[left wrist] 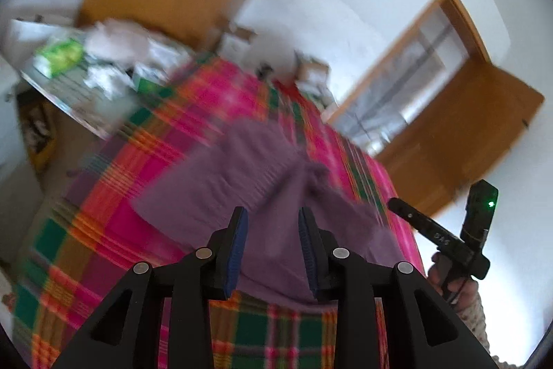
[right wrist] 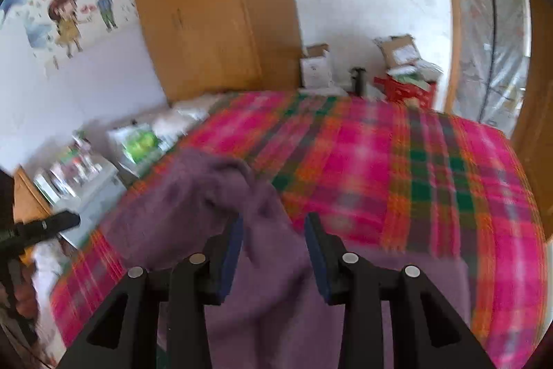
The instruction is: Fold clothes
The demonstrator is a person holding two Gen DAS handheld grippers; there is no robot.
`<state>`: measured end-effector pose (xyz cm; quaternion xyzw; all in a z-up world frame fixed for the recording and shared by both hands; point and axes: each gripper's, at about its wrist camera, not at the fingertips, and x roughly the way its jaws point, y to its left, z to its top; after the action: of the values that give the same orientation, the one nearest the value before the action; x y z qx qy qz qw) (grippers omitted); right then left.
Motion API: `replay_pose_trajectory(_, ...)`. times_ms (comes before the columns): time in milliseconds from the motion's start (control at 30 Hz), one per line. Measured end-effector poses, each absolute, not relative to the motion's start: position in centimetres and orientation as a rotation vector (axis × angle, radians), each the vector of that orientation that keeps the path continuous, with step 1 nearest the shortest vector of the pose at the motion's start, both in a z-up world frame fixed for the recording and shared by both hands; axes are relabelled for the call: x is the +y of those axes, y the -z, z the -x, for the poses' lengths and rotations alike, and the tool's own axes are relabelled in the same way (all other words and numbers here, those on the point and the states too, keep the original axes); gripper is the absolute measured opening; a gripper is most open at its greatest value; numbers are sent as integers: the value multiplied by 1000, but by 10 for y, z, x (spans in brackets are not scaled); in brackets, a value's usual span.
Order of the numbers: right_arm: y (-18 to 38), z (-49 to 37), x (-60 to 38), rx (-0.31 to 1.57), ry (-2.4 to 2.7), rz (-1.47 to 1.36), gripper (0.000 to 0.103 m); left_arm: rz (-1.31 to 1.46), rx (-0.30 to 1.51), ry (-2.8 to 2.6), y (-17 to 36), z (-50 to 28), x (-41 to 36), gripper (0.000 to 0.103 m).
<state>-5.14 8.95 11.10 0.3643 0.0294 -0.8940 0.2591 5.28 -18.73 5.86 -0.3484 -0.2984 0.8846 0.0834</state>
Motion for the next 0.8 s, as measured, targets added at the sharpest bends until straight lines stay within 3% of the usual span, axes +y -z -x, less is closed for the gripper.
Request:
replay_pose_trajectory(200, -77, 16, 116, 115, 2420, -1060, 38, 1222, -879, -2553, -29, -32, -158, 31)
replay_pose_trajectory(300, -65, 11, 115, 114, 2408, -1067, 48, 1276, -861, -2540, -22, -26, -150, 31)
replay_pose_trajectory(600, -40, 11, 90, 242, 2443, -1155, 49, 1448, -885, -2493, 2, -5, -138, 31)
replay_pose_trajectory(700, -41, 13, 98, 203, 2468, -1160, 30, 1464, -865, -2498, 2, 0, -134, 31)
replay_pose_trajectory(767, -46, 13, 106, 178, 2494, -1148, 4, 1457, -889, -2491, 3, 2, -135, 31)
replay_pose_trajectory(800, -48, 12, 110, 167, 2507, -1139, 2, 1457, -902, -2488, 3, 2, -135, 31)
